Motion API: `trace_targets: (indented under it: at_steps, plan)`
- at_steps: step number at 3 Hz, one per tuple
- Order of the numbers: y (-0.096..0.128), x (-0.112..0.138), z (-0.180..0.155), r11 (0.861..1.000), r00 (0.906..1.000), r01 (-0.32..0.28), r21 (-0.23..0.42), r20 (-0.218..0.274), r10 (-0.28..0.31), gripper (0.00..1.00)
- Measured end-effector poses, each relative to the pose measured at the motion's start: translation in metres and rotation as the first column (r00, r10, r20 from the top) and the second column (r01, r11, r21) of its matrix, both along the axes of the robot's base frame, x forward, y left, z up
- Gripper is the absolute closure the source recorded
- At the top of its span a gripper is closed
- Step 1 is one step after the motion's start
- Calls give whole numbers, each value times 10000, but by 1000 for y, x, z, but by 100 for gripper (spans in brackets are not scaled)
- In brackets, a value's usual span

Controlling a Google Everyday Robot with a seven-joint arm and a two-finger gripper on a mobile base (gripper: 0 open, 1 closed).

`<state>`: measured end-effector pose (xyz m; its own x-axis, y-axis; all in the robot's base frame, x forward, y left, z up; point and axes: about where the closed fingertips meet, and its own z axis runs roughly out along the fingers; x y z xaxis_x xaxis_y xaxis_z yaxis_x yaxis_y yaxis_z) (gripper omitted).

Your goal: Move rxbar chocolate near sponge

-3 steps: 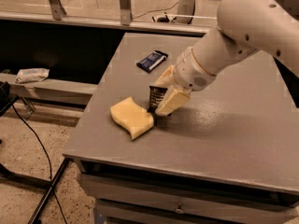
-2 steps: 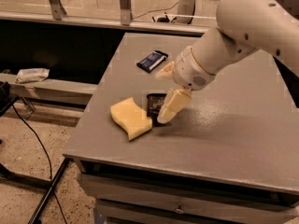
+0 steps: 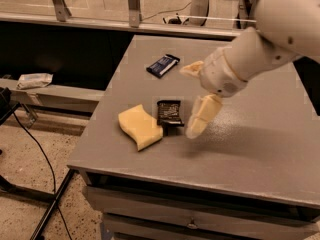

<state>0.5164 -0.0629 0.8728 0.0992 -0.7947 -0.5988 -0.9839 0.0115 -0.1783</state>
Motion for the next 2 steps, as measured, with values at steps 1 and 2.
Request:
trace_targets:
  at_steps: [1, 2]
  plan:
    - [-83, -23, 51, 9858, 9744, 1109, 1257, 1816, -1328, 0]
    - [-154, -37, 77, 9568, 9313, 2391, 1655, 2398, -2742, 0]
